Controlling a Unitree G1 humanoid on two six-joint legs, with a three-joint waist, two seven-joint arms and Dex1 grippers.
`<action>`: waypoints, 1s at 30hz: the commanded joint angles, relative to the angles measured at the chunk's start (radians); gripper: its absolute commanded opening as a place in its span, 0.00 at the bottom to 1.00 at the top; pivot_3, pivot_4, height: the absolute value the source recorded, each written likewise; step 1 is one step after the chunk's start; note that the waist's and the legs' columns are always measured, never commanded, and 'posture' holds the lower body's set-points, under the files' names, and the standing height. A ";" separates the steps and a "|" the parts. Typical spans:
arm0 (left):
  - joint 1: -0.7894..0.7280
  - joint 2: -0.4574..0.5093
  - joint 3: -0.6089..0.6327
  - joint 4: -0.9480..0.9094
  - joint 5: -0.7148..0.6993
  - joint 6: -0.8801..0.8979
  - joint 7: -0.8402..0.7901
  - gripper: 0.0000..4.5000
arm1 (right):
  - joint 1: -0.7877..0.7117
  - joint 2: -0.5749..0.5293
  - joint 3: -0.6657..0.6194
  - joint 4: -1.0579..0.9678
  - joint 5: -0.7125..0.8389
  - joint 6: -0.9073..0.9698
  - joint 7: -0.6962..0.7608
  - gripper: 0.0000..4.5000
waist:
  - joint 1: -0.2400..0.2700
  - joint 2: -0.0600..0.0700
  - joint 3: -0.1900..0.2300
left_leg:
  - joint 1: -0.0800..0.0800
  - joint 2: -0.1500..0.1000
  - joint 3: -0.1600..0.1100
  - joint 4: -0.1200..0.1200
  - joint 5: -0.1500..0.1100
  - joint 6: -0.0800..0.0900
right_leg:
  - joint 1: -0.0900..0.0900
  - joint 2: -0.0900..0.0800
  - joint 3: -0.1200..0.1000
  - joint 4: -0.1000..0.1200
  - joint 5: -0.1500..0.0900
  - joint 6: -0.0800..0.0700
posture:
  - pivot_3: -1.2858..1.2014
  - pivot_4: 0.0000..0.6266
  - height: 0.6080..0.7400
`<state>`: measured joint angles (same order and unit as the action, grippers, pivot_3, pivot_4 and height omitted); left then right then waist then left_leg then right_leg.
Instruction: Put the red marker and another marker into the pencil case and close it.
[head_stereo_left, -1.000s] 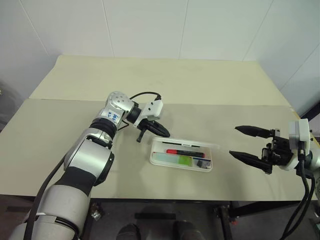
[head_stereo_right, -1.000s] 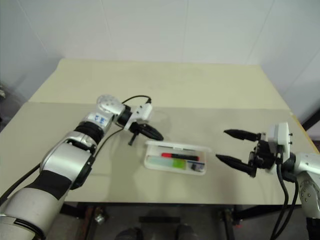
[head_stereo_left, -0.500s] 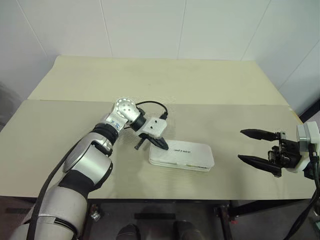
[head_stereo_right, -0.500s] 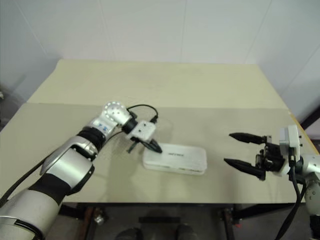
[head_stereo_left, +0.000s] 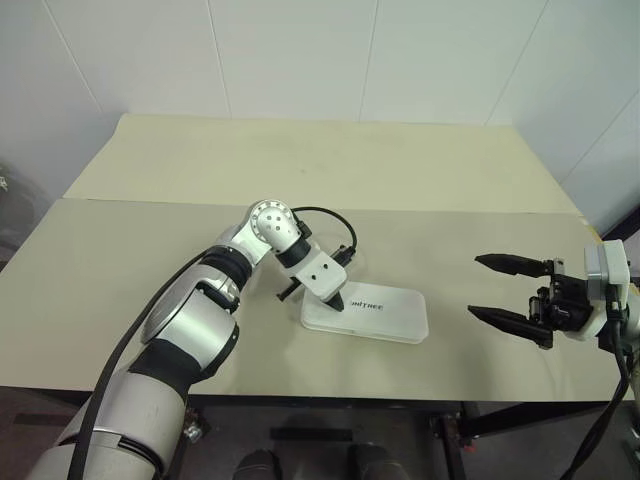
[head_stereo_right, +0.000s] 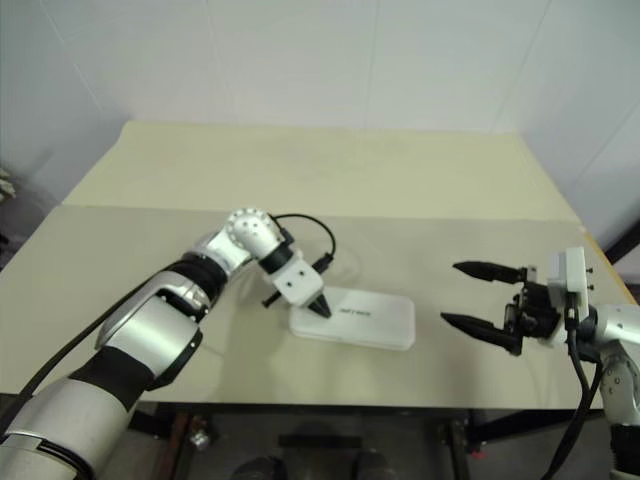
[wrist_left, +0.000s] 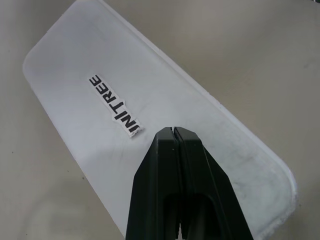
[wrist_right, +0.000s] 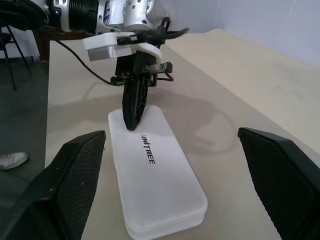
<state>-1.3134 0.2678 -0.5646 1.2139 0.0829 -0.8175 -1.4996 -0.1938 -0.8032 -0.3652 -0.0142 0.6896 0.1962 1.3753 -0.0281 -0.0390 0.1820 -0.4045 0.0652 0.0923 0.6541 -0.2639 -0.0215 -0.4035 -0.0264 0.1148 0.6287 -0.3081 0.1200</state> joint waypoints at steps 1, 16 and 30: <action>0.023 -0.006 0.049 0.039 0.021 0.034 -0.016 0.01 | -0.015 -0.002 -0.016 -0.012 0.006 -0.016 -0.005 1.00 | 0.000 0.000 0.000 | 0.000 0.000 0.000 0.001 0.000 0.000 | 0.000 0.000 0.000 0.000 0.000 0.000 | 0.52 0.24 1.00; 0.169 0.047 0.403 -0.147 -0.401 0.286 -0.115 0.01 | -0.099 -0.005 0.028 0.058 -0.021 -0.020 0.017 1.00 | -0.002 0.001 0.001 | -0.003 0.001 0.001 0.002 0.001 0.000 | -0.006 0.000 0.000 0.007 0.001 0.002 | 0.52 0.24 1.00; 0.464 0.333 0.415 -0.511 -0.824 0.656 -0.115 0.27 | -0.174 -0.023 0.056 0.123 -0.049 -0.018 0.068 1.00 | -0.007 0.003 0.002 | -0.002 0.002 0.001 0.006 0.001 -0.001 | -0.006 0.000 0.000 0.014 0.000 0.000 | 0.52 0.24 1.00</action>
<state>-0.8460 0.5951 -0.1659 0.7582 -0.6786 -0.2194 -1.5024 -0.3515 -0.8082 -0.2992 0.1216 0.6360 0.1937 1.4270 -0.0349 -0.0355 0.1844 -0.4064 0.0667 0.0935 0.6606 -0.2628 -0.0220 -0.4095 -0.0264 0.1145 0.6431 -0.3081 0.1201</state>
